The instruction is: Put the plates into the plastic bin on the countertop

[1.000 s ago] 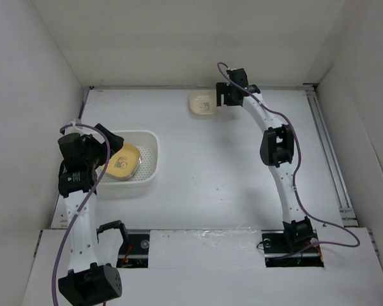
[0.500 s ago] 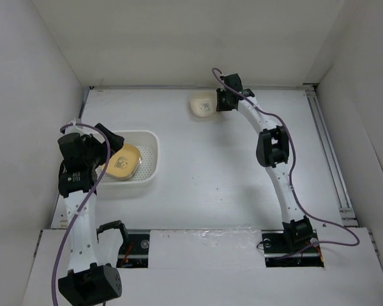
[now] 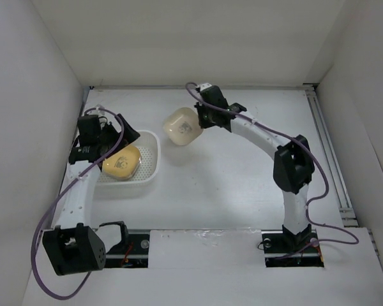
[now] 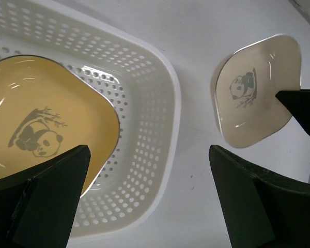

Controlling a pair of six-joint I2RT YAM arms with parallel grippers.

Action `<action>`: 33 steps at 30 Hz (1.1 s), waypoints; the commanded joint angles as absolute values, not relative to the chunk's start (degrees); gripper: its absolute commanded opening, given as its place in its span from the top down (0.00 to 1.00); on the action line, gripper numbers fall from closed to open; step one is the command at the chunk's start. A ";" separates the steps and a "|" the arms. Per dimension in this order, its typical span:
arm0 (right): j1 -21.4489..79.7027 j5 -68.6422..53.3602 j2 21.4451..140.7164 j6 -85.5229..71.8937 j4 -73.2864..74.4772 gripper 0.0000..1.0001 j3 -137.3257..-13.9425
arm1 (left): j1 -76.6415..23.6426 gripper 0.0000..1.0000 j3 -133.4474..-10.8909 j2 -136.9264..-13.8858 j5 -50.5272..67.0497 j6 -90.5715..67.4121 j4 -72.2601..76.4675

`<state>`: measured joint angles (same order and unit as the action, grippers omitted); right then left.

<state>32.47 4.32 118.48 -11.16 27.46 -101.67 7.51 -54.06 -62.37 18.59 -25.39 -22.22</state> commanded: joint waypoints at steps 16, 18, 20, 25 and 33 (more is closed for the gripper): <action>52.91 10.45 104.77 -13.36 20.03 1.00 -106.78 | 4.31 0.82 -55.82 -64.16 21.09 -24.35 -17.93; 54.22 10.46 104.77 -13.36 20.04 1.00 -107.66 | 4.31 0.98 -55.81 -64.16 21.09 -24.87 -17.93; 54.23 10.46 106.08 -13.36 20.83 0.78 -108.54 | 4.31 1.00 -55.81 -64.69 19.88 -25.48 -18.71; 54.23 15.72 106.08 -13.36 22.84 0.00 -107.40 | 4.31 1.00 -56.43 -60.74 12.06 -30.49 -21.18; 48.87 15.82 98.28 -13.36 20.92 0.00 -92.13 | 11.07 1.00 -51.77 -54.40 0.53 -36.56 -26.45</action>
